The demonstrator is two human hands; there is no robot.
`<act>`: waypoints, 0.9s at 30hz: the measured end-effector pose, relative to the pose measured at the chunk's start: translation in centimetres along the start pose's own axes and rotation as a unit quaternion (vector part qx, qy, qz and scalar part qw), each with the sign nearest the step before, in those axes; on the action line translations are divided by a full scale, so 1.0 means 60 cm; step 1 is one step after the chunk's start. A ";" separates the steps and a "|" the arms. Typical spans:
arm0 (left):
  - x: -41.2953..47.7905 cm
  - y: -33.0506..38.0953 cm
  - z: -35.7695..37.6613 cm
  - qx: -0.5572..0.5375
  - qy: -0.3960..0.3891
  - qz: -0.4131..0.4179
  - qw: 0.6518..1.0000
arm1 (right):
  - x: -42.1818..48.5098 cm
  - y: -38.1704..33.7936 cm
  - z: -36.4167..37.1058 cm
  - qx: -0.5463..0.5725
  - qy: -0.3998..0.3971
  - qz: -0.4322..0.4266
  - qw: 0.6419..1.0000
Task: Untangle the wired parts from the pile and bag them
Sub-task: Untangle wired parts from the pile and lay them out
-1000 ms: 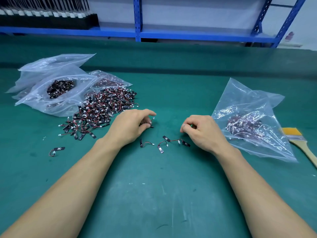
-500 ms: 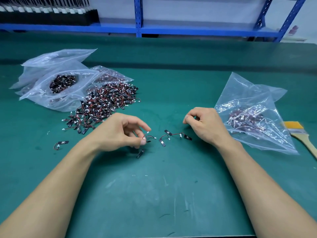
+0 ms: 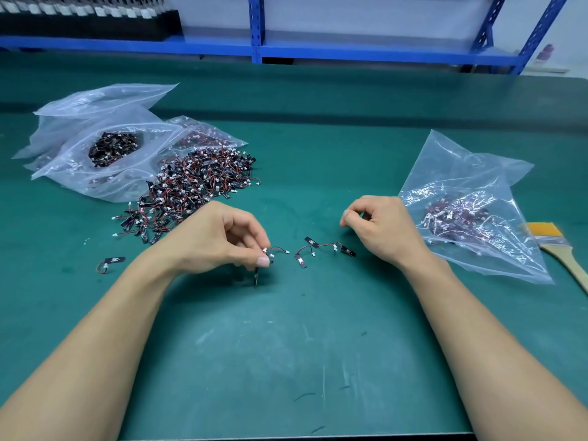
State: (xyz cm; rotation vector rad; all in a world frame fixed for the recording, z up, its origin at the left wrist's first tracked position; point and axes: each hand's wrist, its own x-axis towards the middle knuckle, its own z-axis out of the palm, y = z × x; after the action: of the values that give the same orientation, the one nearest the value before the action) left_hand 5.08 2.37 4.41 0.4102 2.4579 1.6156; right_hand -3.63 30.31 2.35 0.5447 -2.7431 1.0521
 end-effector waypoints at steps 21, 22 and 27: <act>0.005 0.002 0.021 0.035 -0.043 0.021 0.998 | 0.000 0.006 0.003 -0.015 -0.004 -0.015 1.000; 0.005 0.001 0.023 0.030 -0.038 0.021 0.999 | 0.001 0.007 0.003 -0.016 -0.004 -0.017 1.000; 0.007 0.006 0.037 0.000 -0.052 0.016 0.999 | 0.001 0.006 0.003 -0.018 -0.007 -0.017 1.000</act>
State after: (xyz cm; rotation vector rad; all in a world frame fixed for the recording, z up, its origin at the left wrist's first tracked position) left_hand 5.39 4.56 3.86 0.5212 2.3869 1.5646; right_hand -3.82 30.43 2.00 0.5929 -2.7485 0.9929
